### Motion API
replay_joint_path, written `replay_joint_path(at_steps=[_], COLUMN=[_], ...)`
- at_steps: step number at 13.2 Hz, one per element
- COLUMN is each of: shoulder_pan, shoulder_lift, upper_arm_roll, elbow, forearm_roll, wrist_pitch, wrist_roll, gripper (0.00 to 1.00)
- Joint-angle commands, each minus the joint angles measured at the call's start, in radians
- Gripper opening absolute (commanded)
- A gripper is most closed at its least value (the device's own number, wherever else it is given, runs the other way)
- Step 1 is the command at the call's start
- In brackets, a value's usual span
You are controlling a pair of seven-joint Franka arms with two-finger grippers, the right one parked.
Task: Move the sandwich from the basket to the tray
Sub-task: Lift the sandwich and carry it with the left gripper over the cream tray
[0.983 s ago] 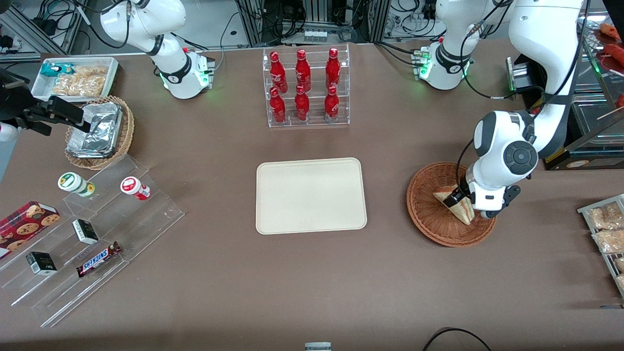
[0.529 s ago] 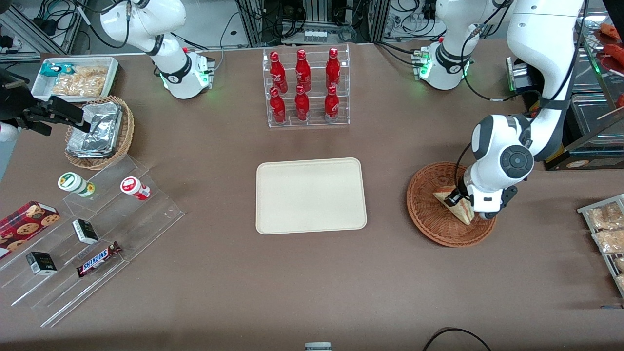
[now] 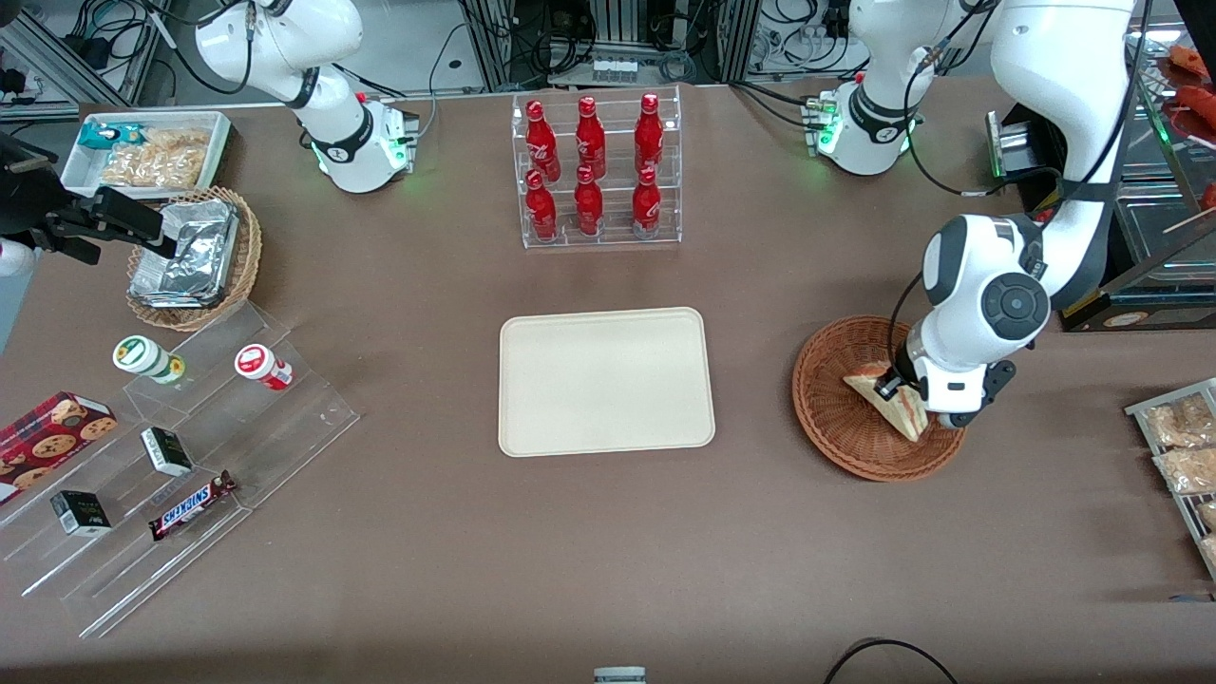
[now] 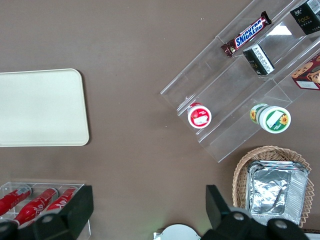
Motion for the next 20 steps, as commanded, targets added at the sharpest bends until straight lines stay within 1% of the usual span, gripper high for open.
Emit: replay_joint_path(at_steps=[1, 3, 6, 9, 11, 12, 14, 17, 20], shoulder_pan=[-0.096, -0.184, -0.29, -0.377, -0.403, -0.408, -0.422, -0.495, -0.551], shoulder_lift=[-0.027, -0.001, 0.084, 0.198, 0.284, 0.315, 0.387, 0.492, 0.564], upper_arm_roll=[0.004, 0.003, 0.003, 0.0, -0.029, -0.057, -0.103, -0.104, -0.101], elbow=[0.027, 0.113, 0.271, 0.41, 0.522, 0.562, 0.66, 0.794, 0.878], forearm_roll=[0.005, 0.014, 0.01, -0.006, -0.056, -0.063, -0.064, -0.06, -0.034], wrist_pitch=[-0.064, -0.213, -0.338, -0.342, -0.342, -0.34, -0.339, -0.323, -0.325], wrist_roll=[-0.012, 0.002, 0.006, 0.005, 0.003, -0.003, -0.021, -0.056, -0.081], gripper=[0.08, 0.09, 0.09, 0.09, 0.09, 0.09, 0.09, 0.09, 0.09])
